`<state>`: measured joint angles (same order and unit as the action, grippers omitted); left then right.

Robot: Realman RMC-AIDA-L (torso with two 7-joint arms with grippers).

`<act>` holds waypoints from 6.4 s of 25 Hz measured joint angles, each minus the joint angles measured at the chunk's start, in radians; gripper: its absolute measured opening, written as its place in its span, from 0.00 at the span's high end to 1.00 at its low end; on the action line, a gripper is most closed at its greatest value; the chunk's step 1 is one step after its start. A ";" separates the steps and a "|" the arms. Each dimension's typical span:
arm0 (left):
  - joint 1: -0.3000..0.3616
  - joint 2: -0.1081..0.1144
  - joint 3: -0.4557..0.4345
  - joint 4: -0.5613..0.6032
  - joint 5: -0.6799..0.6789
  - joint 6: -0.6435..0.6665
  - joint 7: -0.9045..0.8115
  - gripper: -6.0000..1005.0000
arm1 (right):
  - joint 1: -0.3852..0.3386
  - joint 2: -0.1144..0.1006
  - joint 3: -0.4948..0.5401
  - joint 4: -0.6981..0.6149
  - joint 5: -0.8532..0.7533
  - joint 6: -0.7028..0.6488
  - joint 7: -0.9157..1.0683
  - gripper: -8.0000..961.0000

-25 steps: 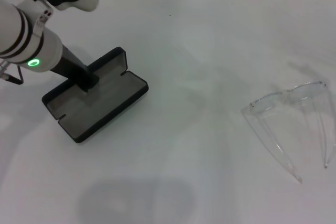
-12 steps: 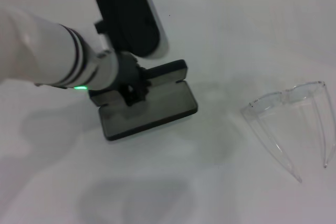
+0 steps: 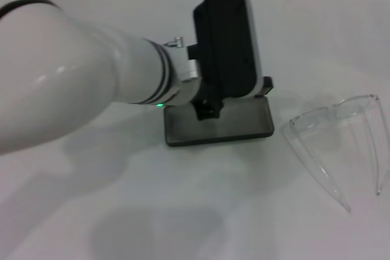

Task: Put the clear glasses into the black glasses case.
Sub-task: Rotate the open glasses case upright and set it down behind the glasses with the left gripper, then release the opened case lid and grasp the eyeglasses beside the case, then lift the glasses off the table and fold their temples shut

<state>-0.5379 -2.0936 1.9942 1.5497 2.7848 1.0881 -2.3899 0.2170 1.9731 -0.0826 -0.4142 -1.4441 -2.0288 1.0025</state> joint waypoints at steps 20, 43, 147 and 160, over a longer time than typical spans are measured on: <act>-0.129 -0.005 0.094 -0.191 -0.010 -0.163 0.060 0.75 | -0.038 0.004 0.014 0.013 0.006 -0.036 -0.014 0.22; -0.002 -0.002 0.093 0.015 -0.031 -0.103 0.081 0.62 | -0.055 0.001 0.012 0.012 0.000 -0.061 -0.014 0.24; 0.277 0.008 -0.882 -0.806 -1.586 0.629 1.084 0.89 | 0.506 0.042 -0.992 -0.960 -1.044 0.175 0.729 0.89; 0.170 0.014 -0.886 -0.797 -1.598 0.705 1.002 0.89 | 0.290 0.050 -0.957 -0.975 -0.444 0.392 0.662 0.90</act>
<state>-0.3681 -2.0800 1.1078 0.7524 1.1866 1.7930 -1.3878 0.5067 2.0233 -1.0394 -1.3891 -1.8880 -1.6369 1.6645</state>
